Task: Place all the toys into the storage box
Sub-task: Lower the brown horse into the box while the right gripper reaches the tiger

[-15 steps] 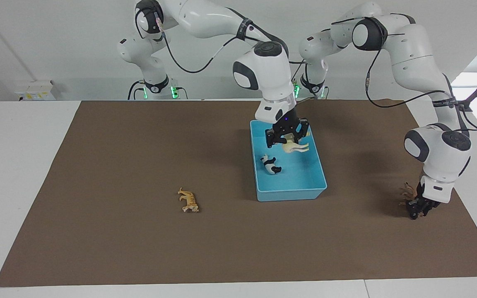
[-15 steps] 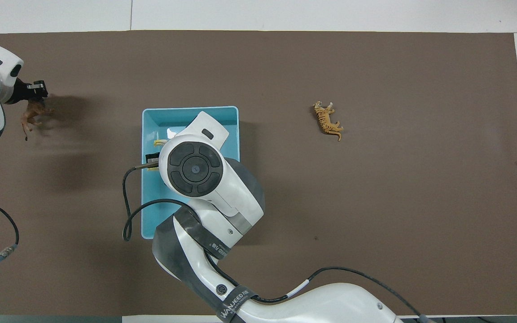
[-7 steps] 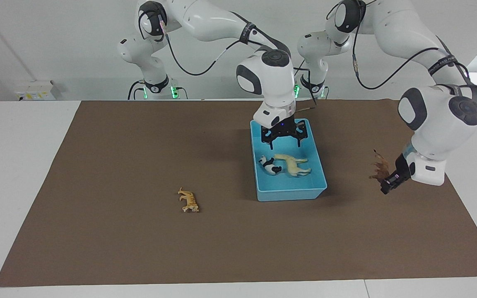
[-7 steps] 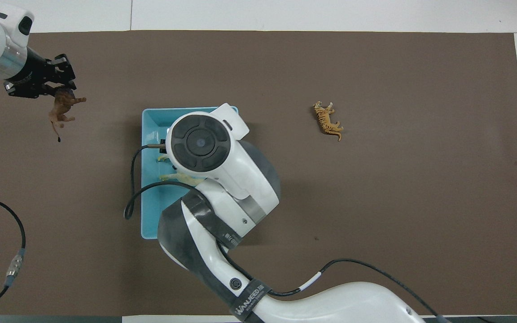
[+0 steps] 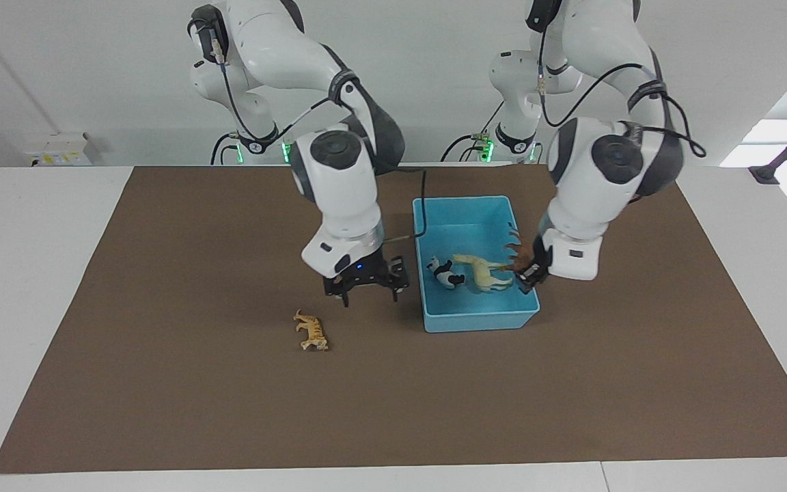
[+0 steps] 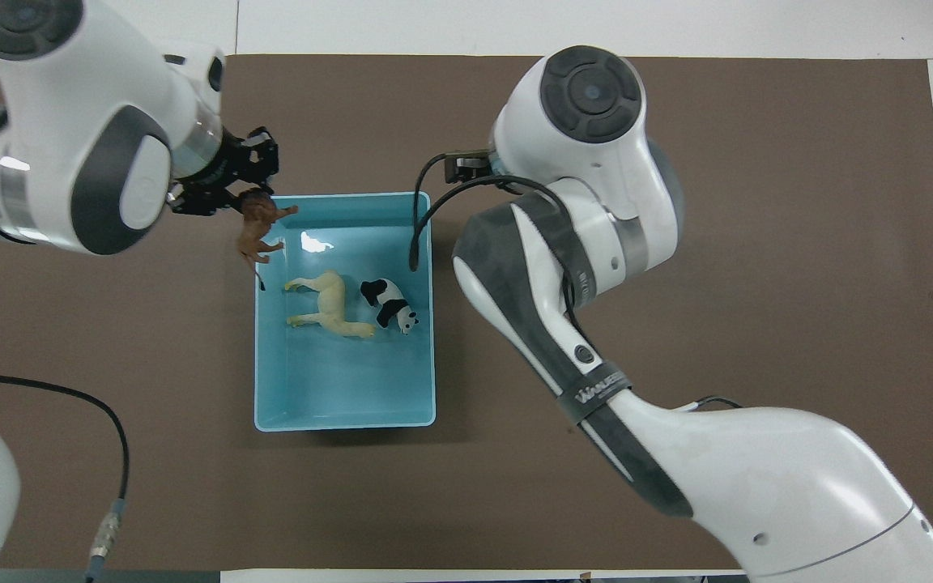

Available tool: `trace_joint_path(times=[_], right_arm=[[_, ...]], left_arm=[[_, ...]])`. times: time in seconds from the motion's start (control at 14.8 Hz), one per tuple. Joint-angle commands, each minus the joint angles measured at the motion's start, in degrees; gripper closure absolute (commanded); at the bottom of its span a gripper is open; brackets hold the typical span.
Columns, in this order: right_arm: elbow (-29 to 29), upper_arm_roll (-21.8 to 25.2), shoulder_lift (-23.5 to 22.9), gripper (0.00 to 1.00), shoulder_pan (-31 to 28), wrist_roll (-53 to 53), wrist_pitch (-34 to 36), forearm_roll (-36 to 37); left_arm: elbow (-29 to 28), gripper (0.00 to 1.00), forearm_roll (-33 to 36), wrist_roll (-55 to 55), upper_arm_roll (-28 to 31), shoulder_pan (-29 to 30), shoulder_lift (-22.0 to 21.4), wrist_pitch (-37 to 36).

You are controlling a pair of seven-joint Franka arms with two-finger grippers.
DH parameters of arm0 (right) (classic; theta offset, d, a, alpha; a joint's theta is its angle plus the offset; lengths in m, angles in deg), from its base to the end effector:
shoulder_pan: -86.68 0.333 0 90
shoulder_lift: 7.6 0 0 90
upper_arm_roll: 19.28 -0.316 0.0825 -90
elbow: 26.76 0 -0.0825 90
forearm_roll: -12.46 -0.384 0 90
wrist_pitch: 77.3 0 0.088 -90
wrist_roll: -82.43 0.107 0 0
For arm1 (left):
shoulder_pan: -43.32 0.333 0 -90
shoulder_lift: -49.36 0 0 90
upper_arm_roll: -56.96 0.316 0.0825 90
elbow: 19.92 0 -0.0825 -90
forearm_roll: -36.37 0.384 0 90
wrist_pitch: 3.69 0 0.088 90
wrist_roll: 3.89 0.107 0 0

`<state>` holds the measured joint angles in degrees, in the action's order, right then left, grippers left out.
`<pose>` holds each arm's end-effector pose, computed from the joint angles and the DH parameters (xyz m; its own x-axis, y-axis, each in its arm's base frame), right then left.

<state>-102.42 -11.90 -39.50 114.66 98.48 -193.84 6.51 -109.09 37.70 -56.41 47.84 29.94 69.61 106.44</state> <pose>0.6749 0.2821 0.4309 0.9876 0.0591 0.1454 0.0704 -0.9947 -0.0743 0.6200 -0.2412 0.4476 0.8647 0.5020 -0.0159 0.5023 -0.8641 0.0334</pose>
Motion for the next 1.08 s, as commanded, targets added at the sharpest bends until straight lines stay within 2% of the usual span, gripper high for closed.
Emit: trace_joint_path(times=[0.0, 0.07, 0.13, 0.2, 0.34, 0.54, 0.61, 1.01], right_arm=[[-6.8, -0.7, 1.7, 0.0, -1.8, -7.0, -3.6, 3.6], [-9.5, -0.7, 2.2, 0.0, -2.0, -7.5, -6.0, 5.3], [-12.2, -0.7, 2.5, 0.0, -2.6, -7.7, -9.2, 6.1], [-14.2, -0.7, 2.4, 0.0, -2.8, -8.4, -12.2, 6.3], [-17.4, -0.7, 1.8, 0.0, -3.5, -10.0, -16.9, 6.9], [-18.4, -0.7, 1.7, 0.0, -5.6, -13.0, -17.9, 7.0], [-18.6, -0.8, 1.7, 0.0, -6.2, -13.4, -18.1, 7.0], [-21.2, -1.3, 0.9, 0.0, -5.7, -13.5, -20.4, 5.5]], left_arm=[[-16.7, 0.66, -0.8, -5.0, 1.3, -4.4, -7.8, 11.5], [-18.4, 0.63, -0.8, -5.0, 1.3, -5.0, -8.6, 11.9], [-18.5, 0.44, -0.8, -4.8, 1.3, -5.1, -8.7, 11.4], [-18.2, 0.0, -0.8, -4.5, 1.3, -5.2, -8.8, 11.3], [-17.5, 0.0, -0.7, -4.5, 1.3, -5.3, -8.9, 11.2], [-17.2, 0.0, -0.6, -3.1, 1.7, -4.5, -11.2, 8.2], [-17.1, 0.0, -0.6, 0.1, 2.1, -3.8, -12.6, 6.6], [-14.7, 0.0, -0.9, 31.5, 2.0, 9.2, -19.8, -12.1]])
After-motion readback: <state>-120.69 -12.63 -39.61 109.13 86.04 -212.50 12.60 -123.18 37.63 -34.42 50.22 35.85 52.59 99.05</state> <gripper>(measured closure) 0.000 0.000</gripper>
